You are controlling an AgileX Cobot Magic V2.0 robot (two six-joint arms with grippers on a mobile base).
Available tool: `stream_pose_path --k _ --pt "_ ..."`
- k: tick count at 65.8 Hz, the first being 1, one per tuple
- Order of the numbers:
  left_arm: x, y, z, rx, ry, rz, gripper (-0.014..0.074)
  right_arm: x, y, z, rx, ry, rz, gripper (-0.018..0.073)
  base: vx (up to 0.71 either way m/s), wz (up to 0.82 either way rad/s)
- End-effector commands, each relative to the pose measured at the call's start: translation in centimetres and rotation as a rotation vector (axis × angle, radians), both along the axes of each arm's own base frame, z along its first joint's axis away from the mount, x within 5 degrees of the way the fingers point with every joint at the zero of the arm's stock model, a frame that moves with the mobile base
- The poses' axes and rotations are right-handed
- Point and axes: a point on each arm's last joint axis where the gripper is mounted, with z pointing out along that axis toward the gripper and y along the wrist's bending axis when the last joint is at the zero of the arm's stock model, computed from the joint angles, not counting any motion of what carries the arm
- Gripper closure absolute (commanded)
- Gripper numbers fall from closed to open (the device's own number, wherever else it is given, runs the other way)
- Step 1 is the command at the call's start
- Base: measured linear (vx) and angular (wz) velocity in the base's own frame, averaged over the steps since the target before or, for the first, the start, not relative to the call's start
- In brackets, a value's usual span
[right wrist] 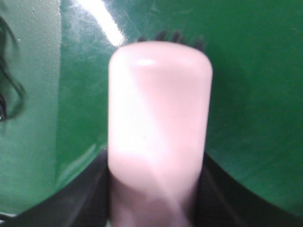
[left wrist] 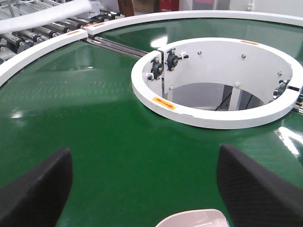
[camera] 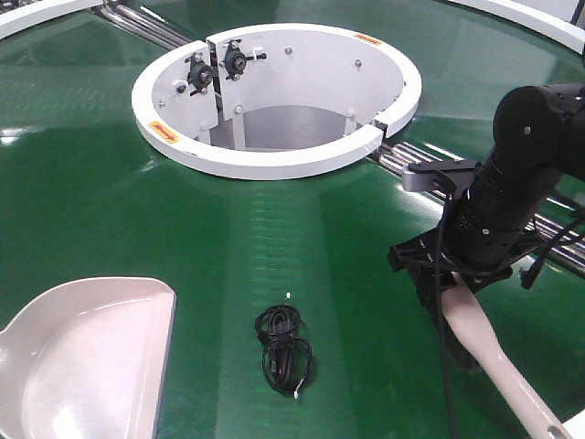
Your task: Clean and inspect green conveyor with broom and dustpan
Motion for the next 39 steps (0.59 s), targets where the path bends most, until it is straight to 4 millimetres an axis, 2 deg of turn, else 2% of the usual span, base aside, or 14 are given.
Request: stream_pose_path --k 1,8,15,29,39 --pt "0.0 -0.1 1.4 -0.012 -0.074 -0.009 0.0023 -0.7 -0.3 2.0 0.014 -0.015 -0.001 0.0565 0.00 0.00" --pt "0.0 0.0 1.2 0.061 -0.044 -0.017 0.0023 -0.7 -0.3 2.0 0.014 -0.016 -0.001 0.0565 0.00 0.00" --pt "-0.1 0.2 0.8 0.298 -0.010 -0.057 0.0023 -0.7 -0.3 2.0 0.014 -0.016 -0.001 0.0565 0.00 0.00" --pt "-0.2 0.8 0.6 0.989 0.037 -0.204 0.0023 -0.7 -0.3 2.0 0.014 -0.016 -0.001 0.0565 0.00 0.00" --pt "-0.2 1.1 0.8 1.399 0.043 -0.285 0.0023 -0.7 -0.3 2.0 0.014 -0.016 -0.001 0.0565 0.00 0.00"
